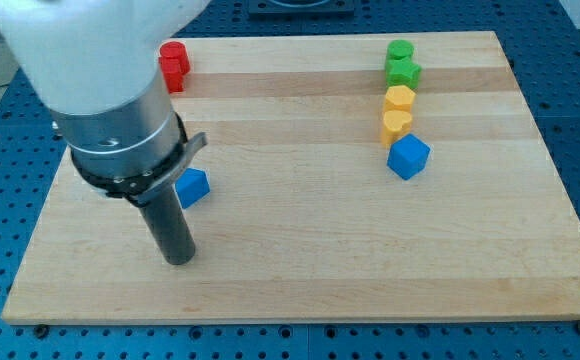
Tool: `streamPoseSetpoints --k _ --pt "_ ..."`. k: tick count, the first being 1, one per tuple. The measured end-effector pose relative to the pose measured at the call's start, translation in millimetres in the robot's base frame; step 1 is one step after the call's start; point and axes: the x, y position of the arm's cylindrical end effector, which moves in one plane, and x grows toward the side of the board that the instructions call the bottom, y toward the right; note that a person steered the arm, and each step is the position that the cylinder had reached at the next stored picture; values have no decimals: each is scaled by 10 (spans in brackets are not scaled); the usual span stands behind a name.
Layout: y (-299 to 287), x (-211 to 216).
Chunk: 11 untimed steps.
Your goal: Push the blue triangle to the bottom left of the blue cube
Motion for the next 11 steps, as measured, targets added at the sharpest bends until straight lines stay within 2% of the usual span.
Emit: streamPoseSetpoints --k 1,2,3,4,5,6,7,8,9,10,11 --pt "-125 -9" --pt "-673 -508" --pt "-629 -745" --pt "-169 -930" --pt "358 -870" --pt "206 -649" --pt "456 -613" --pt "1392 -613" --pt "1603 -613" --pt "728 -492" --pt "1271 -108"
